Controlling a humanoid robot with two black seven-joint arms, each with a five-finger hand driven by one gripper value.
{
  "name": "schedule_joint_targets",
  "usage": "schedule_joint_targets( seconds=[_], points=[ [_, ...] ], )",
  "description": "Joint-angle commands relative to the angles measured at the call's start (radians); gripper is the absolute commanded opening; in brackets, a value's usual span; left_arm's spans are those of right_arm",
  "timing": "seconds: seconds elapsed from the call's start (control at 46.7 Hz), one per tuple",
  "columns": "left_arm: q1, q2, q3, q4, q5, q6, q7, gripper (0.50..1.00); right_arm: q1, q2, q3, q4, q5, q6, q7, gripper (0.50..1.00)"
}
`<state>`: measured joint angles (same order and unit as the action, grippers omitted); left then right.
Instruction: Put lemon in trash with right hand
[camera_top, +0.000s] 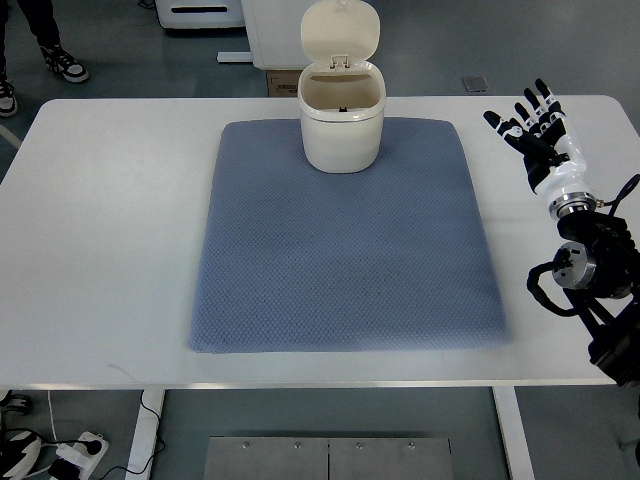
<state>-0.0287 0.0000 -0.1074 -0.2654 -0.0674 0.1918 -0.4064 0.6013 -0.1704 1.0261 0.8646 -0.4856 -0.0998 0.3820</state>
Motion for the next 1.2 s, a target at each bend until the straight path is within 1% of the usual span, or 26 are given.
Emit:
schedule_joint_targets(
  seconds=[0.0,0.15,0.193,0.257,0.321,0.407,0.686,0.75,0.836,0.921,0.986,1.029,1.071,1.179],
  points=[
    [0.0,0.0,0.0,0.0,0.0,0.0,0.0,1.0,-0.015,0.015,0.009,0.01,0.012,0.0,0.014,0.983],
    [0.001,0.0,0.0,0.0,0.0,0.0,0.0,1.0,-0.04,0.012,-0.006,0.011,0.016,0.002,0.046,0.987],
    [0.001,0.0,0.0,0.0,0.0,0.0,0.0,1.0,-0.046,0.008,-0.032,0.011,0.016,0.002,0.057,0.997],
    [0.001,0.0,0.0,0.0,0.0,0.0,0.0,1.0,-0.052,-0.01,-0.095,0.011,0.016,0.002,0.066,1.0],
    [0.001,0.0,0.0,0.0,0.0,0.0,0.0,1.0,-0.052,-0.046,-0.135,0.01,0.016,0.002,0.066,1.0],
    [0.0,0.0,0.0,0.0,0.0,0.0,0.0,1.0,-0.052,-0.063,-0.165,0.01,0.016,0.003,0.066,1.0],
    [0.001,0.0,0.0,0.0,0.0,0.0,0.0,1.0,-0.063,-0.055,-0.14,0.013,0.056,0.005,0.052,1.0],
    [0.0,0.0,0.0,0.0,0.0,0.0,0.0,1.0,-0.063,-0.041,-0.1,0.013,0.084,0.018,0.026,1.0],
    [0.0,0.0,0.0,0.0,0.0,0.0,0.0,1.0,-0.064,-0.021,-0.022,0.016,0.084,0.044,-0.069,1.0],
    [0.0,0.0,0.0,0.0,0.0,0.0,0.0,1.0,-0.075,0.012,0.09,0.02,0.081,0.133,-0.181,1.0],
    [0.001,0.0,0.0,0.0,0.0,0.0,0.0,1.0,-0.098,0.04,0.158,0.024,0.079,0.212,-0.245,1.0],
    [0.001,0.0,0.0,0.0,0.0,0.0,0.0,1.0,-0.107,0.058,0.201,0.033,0.079,0.247,-0.27,1.0],
    [0.0,0.0,0.0,0.0,0.0,0.0,0.0,1.0,-0.116,0.081,0.242,0.048,0.078,0.268,-0.279,1.0],
    [0.0,0.0,0.0,0.0,0.0,0.0,0.0,1.0,-0.143,0.127,0.298,0.082,0.078,0.275,-0.275,1.0]
  ],
)
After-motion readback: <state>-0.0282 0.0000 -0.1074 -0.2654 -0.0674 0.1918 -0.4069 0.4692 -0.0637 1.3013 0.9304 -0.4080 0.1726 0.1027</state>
